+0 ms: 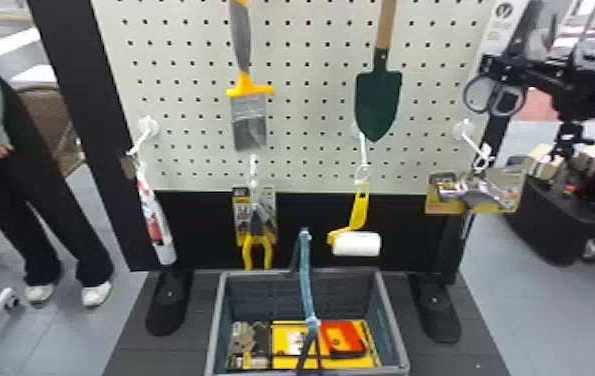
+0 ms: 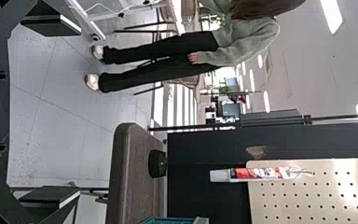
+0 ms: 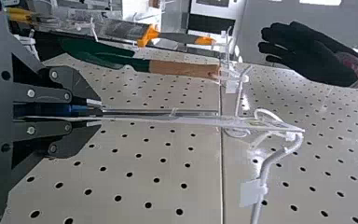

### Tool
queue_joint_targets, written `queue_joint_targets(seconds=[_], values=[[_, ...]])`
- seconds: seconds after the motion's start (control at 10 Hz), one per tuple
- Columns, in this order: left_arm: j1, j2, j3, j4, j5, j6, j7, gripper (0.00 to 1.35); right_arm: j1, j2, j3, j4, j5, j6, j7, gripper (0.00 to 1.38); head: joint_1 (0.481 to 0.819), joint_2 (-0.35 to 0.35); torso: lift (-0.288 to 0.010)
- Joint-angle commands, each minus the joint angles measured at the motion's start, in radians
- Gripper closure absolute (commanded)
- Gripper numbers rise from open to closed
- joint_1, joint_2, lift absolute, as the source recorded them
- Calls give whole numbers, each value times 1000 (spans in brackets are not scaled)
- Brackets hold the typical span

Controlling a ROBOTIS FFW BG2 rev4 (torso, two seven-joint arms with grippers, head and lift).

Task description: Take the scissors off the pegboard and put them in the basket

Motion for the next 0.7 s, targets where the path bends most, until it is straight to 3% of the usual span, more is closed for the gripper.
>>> queue_joint_targets(seconds=[0.0,0.4,0.6], values=[[3,0,0,0,2,-2,0,102,-9,-6,-2,-9,-1,0,-1,1168,549,0,-100],[1,2,-3,2,2,-2,0,102,28,-13,-70,-70,-13,2,-17,1168,549,0,-100],[-4,2,-5,5,2,-2,0,102,107,7,-111,-141,-37,21,-67,1168,549,0,-100]])
